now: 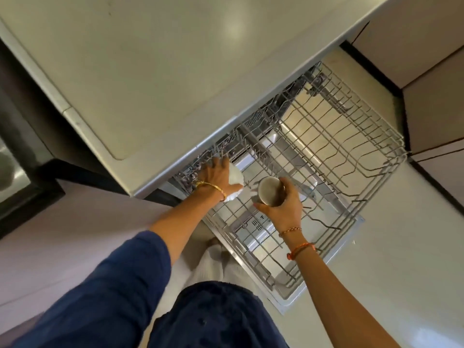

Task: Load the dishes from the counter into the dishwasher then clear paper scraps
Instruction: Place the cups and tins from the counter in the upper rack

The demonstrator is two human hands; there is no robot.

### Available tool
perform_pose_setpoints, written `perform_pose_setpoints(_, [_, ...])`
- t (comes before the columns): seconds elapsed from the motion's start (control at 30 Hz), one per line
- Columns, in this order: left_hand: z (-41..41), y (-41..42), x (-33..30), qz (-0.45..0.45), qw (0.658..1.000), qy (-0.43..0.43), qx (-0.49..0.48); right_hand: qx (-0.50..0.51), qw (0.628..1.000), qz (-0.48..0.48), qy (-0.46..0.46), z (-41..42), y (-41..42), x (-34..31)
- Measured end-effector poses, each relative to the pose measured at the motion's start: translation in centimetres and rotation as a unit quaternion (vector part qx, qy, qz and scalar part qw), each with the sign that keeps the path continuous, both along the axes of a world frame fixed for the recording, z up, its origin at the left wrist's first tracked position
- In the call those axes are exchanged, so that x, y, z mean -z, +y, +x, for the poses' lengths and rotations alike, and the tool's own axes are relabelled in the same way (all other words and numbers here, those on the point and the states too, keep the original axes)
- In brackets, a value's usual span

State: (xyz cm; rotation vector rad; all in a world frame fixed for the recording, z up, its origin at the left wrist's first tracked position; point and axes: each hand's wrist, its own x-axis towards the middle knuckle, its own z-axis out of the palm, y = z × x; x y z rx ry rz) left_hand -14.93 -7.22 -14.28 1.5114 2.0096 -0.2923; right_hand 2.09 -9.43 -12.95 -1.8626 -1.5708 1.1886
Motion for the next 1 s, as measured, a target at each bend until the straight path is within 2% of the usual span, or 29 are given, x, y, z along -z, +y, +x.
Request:
perform_pose_setpoints(0.27, [-1.8,1.2,4.0,0.033,0.988,-0.011,-0.148,-0.07,0.998,-0.005,0.008,-0.9,0.9,1.9])
perform_pose_setpoints(0.6, [-2.3,1.7,6.1,-0.019,0.986,0.002,-0.166,-0.128,0.992,0.015,-0.004,-0.8,1.3,3.5])
perform_pose_setpoints(0.67, [-2.0,1.6,5.5,-0.012,0.99,0.031,-0.137,-0.146,0.989,0.027,0.003,-0.4,1.7,3.3])
perform_pose_setpoints(0.77, [-0.8,1.2,4.3,0.056,0.994,0.083,-0.038,-0.123,0.991,0.043,0.028,1.0,3.1,2.5])
perform_pose_setpoints(0.87, [0.8,1.2,3.0,0.089,0.993,0.065,0.037,-0.071,0.995,0.071,0.021,3.0,5.5,1.8])
perform_pose_setpoints(1.0, [3.2,1.9,3.0,0.057,0.994,0.037,0.088,-0.036,0.997,0.071,-0.02,5.7,9.6,1.9])
